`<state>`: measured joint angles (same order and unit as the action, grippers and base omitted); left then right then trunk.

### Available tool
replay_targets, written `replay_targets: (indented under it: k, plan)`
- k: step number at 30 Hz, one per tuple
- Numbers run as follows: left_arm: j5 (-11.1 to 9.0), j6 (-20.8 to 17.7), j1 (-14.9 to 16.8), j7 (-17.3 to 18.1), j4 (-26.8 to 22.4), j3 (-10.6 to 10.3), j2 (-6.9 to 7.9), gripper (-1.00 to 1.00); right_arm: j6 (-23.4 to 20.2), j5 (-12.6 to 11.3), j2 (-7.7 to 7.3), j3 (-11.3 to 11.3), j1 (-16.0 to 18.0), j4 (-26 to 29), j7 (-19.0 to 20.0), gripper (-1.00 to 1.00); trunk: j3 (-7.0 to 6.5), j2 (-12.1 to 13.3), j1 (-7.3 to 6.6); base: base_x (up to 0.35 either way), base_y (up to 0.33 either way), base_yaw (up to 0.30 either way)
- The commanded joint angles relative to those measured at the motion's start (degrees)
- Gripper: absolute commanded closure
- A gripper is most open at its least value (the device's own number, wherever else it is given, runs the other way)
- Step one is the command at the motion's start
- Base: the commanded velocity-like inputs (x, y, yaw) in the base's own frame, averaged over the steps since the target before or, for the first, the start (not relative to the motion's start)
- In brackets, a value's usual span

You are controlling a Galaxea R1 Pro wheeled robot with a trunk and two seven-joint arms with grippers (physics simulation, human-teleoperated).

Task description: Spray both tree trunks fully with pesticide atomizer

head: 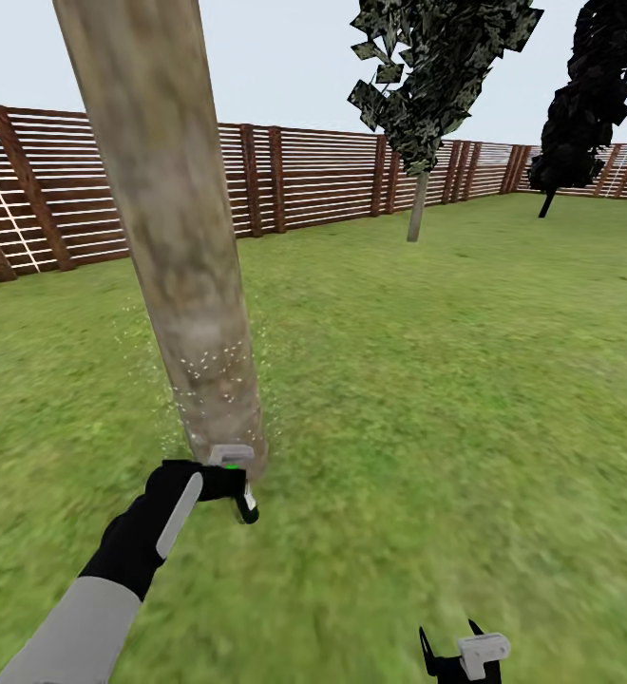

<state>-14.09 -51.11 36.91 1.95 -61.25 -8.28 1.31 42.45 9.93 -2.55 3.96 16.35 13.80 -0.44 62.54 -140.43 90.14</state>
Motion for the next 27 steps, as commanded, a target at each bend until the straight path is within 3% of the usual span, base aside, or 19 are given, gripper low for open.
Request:
replay_targets:
  k: [1, 4, 5, 6, 8, 10, 13, 27]
  plan:
    - [0.8, 0.0, -0.1, 1.5, 0.2, 0.1, 0.47, 1.00, 0.0, 0.0, 0.00, 0.0, 0.0, 0.0, 0.0, -1.00, 0.00, 0.0, 0.00, 0.000, 0.000, 0.000]
    - [1.0, 2.2, -0.7, 2.1, 2.4, 0.5, 4.45, 1.00, 0.0, 0.0, 0.00, 0.0, 0.0, 0.0, 0.0, -1.00, 0.00, 0.0, 0.00, 0.000, 0.000, 0.000]
    - [1.0, 7.9, -0.8, 2.1, 8.2, 0.4, 5.18, 1.00, 0.0, 0.0, 0.00, 0.0, 0.0, 0.0, 0.0, -1.00, 0.00, 0.0, 0.00, 0.000, 0.000, 0.000]
    - [1.0, 11.0, -0.8, 2.1, 12.3, 0.3, 5.16, 1.00, 0.0, 0.1, -0.02, 0.0, 0.0, -0.1, 0.0, -1.00, 0.00, 0.0, 0.00, 0.000, 0.000, 0.000]
    - [1.1, 13.7, -0.8, 1.7, 15.6, 0.0, 5.03, 1.00, 0.0, 0.1, -0.07, 0.0, 0.0, -0.1, 0.0, -1.00, 0.00, 0.0, 0.00, 0.000, 0.000, 0.000]
    - [1.1, 15.5, -0.8, -0.8, 16.4, 0.1, 4.87, 1.00, 0.0, 0.1, -0.09, 0.0, 0.0, -0.1, 0.0, -1.00, 0.00, 0.0, 0.00, 0.154, -0.093, 0.000]
    - [0.5, 17.7, -0.9, -1.0, 17.8, 0.1, 4.84, 1.00, -0.1, 0.1, -0.09, 0.0, 0.0, -0.1, 0.0, -1.00, 0.00, 0.0, 0.00, 0.223, -0.181, 0.000]
    - [-0.1, 17.8, -0.9, 0.0, 19.0, 0.1, 4.41, 1.00, 0.0, 0.0, 0.00, -0.1, 0.0, 0.0, 0.1, -1.00, 0.00, 0.0, 0.00, 0.186, -0.221, 0.031]
